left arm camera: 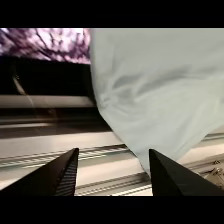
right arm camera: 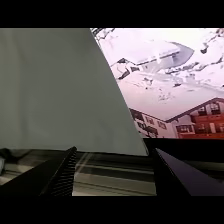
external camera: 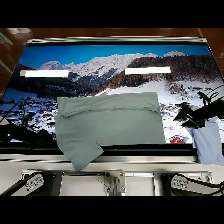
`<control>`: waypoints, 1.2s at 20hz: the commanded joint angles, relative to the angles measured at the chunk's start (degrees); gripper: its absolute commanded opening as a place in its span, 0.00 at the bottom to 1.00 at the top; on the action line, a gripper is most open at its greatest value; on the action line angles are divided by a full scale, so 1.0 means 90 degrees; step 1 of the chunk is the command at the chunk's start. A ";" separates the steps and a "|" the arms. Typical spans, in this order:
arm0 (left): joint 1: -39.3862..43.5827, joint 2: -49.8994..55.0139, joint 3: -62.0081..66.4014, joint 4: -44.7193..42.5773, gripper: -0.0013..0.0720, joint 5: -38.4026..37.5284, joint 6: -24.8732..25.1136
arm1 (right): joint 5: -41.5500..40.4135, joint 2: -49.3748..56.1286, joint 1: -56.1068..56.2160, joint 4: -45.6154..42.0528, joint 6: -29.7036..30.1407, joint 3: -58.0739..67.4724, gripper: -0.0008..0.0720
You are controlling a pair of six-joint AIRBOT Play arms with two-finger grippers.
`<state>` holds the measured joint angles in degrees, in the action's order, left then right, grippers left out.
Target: Fold the shirts.
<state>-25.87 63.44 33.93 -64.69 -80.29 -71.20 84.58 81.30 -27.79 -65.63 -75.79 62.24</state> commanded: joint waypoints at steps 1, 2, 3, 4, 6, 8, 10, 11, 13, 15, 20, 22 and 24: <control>0.0049 -0.0153 -0.0733 0.0199 0.74 0.0381 0.0170 | -0.0340 -0.0063 -0.0007 0.0248 0.0097 -0.0435 0.82; 0.0129 -0.0153 -0.0797 0.0243 0.74 0.0454 0.0170 | -0.0464 -0.0063 0.0061 0.0248 0.0097 -0.0481 0.82; 0.0199 -0.0148 -0.0857 0.0296 0.74 0.0534 0.0170 | -0.0580 -0.0063 0.0129 0.0243 0.0087 -0.0503 0.82; 0.0260 -0.0148 -0.0928 0.0374 0.74 0.0636 0.0170 | -0.0670 -0.0063 0.0180 0.0243 0.0078 -0.0500 0.82; 0.0347 -0.0148 -0.1066 0.0534 0.74 0.0884 0.0163 | -0.0782 -0.0063 0.0216 0.0318 0.0032 -0.0503 0.82; 0.0413 -0.0146 -0.1161 0.0629 0.74 0.1076 0.0121 | -0.0775 -0.0063 0.0214 0.0321 -0.0005 -0.0503 0.82; 0.0425 -0.0146 -0.1277 0.0656 0.74 0.1209 0.0066 | -0.0736 -0.0063 0.0216 0.0335 -0.0041 -0.0503 0.82; 0.0430 -0.0146 -0.1336 0.0678 0.74 0.1328 0.0000 | -0.0736 -0.0063 0.0216 0.0335 -0.0056 -0.0503 0.82; 0.0432 -0.0146 -0.1460 0.0899 0.74 0.1523 0.0000 | -0.0724 -0.0063 0.0216 0.0335 -0.0102 -0.0503 0.82; 0.0432 -0.0146 -0.1617 0.1212 0.73 0.1673 0.0002 | -0.0733 -0.0063 0.0216 0.0335 -0.0124 -0.0503 0.82; 0.0503 -0.0148 -0.1785 0.1338 0.17 0.1732 0.0005 | -0.0738 -0.0063 0.0216 0.0192 -0.0177 -0.0503 0.82; 0.0500 -0.0151 -0.1761 0.1392 0.07 0.1678 0.0061 | -0.0573 -0.0061 0.0211 -0.0143 -0.0160 -0.0503 0.83; 0.0498 -0.0155 -0.1736 0.1438 0.07 0.1605 0.0177 | -0.0165 -0.0056 0.0209 -0.0454 0.0063 -0.0559 0.83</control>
<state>-21.43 62.11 18.26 -52.73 -65.10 -70.65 79.48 80.77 -25.87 -66.00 -76.88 57.58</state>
